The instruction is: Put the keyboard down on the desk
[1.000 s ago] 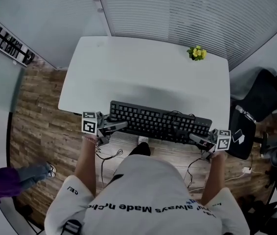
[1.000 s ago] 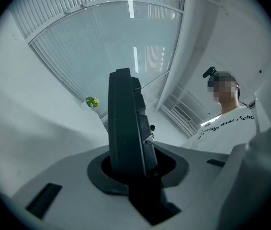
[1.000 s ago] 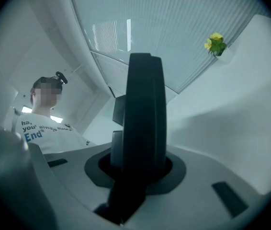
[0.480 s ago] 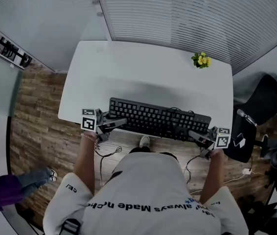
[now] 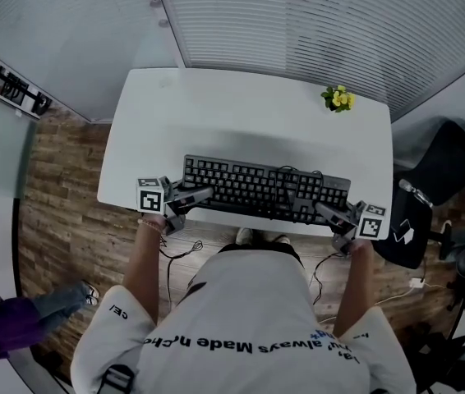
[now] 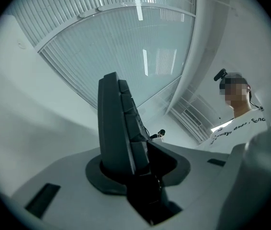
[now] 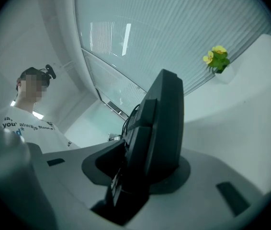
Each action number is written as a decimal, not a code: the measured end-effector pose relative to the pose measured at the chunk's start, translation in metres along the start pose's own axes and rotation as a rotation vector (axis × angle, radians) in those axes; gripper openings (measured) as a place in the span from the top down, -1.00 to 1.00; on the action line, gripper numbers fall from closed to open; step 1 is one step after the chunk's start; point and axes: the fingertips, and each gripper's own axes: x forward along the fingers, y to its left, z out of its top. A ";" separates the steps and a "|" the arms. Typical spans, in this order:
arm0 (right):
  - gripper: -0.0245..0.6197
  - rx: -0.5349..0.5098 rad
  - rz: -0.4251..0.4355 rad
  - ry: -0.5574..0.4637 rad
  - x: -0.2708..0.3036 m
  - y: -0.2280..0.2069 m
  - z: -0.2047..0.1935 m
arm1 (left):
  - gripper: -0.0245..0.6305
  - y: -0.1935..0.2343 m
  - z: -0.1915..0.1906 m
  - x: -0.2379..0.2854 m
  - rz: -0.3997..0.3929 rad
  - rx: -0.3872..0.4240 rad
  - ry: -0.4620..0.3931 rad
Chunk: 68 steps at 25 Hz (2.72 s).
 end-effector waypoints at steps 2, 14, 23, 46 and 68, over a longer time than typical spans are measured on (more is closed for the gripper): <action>0.39 0.003 -0.030 -0.006 0.006 -0.011 0.007 | 0.47 0.013 0.006 0.001 0.027 -0.003 -0.006; 0.20 0.033 -0.184 -0.026 0.019 -0.053 0.019 | 0.32 0.055 0.021 0.007 0.160 0.042 -0.039; 0.02 0.037 -0.280 -0.028 0.021 -0.082 0.015 | 0.12 0.083 0.016 0.008 0.283 0.068 -0.066; -0.23 0.062 -0.447 0.005 0.034 -0.139 0.013 | -0.19 0.145 0.012 0.010 0.518 0.106 -0.059; -0.39 0.071 -0.581 0.011 0.038 -0.186 -0.001 | -0.33 0.189 -0.002 0.006 0.687 0.132 -0.043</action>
